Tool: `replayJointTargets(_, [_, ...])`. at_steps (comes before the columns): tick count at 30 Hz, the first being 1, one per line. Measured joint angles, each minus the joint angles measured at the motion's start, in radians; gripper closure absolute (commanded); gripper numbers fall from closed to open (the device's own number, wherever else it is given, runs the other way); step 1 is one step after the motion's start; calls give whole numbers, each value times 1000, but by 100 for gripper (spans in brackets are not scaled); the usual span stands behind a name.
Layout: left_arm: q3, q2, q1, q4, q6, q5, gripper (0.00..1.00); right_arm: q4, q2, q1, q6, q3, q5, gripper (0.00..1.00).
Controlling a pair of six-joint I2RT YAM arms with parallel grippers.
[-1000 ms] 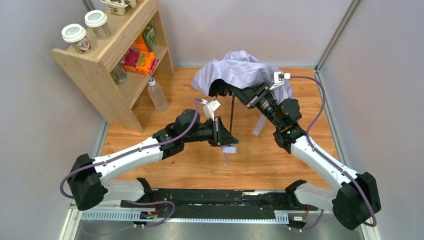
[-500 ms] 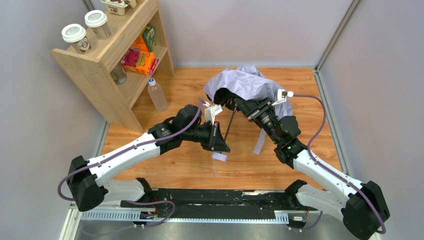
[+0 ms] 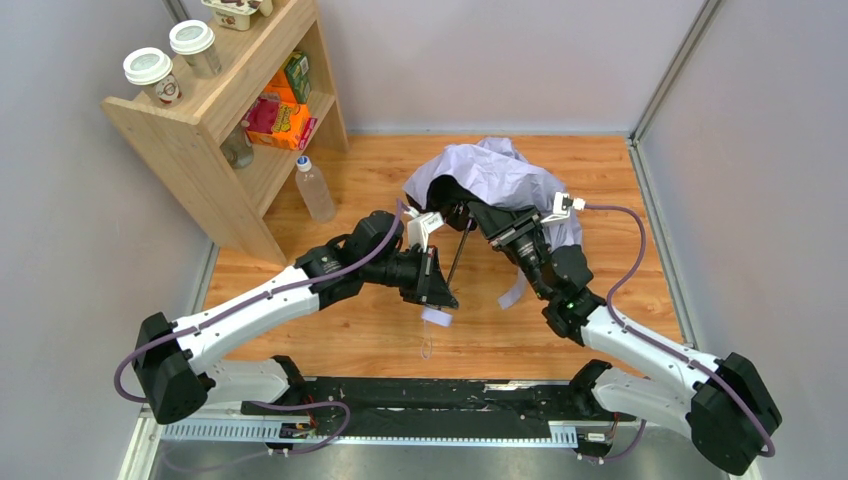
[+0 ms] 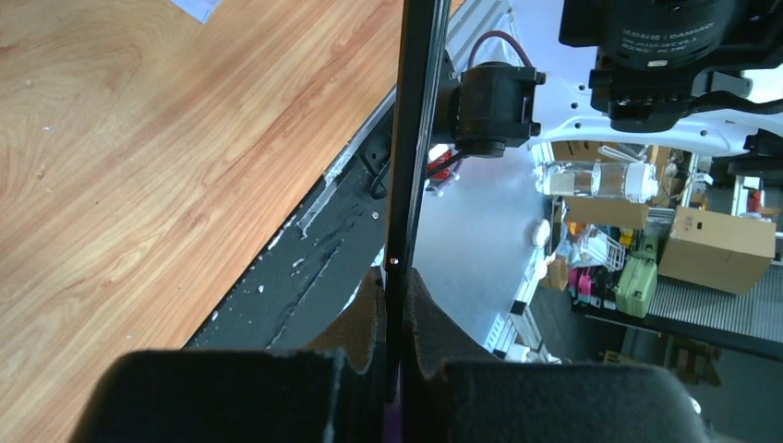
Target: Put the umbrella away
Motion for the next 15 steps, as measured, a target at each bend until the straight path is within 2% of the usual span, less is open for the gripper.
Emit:
replayJointTargets(9, [44, 16, 0, -48, -18, 13, 100, 46, 3, 80, 9, -34, 123, 100])
replayJointTargets(15, [113, 61, 0, -96, -25, 45, 100, 31, -42, 81, 9, -53, 178, 100])
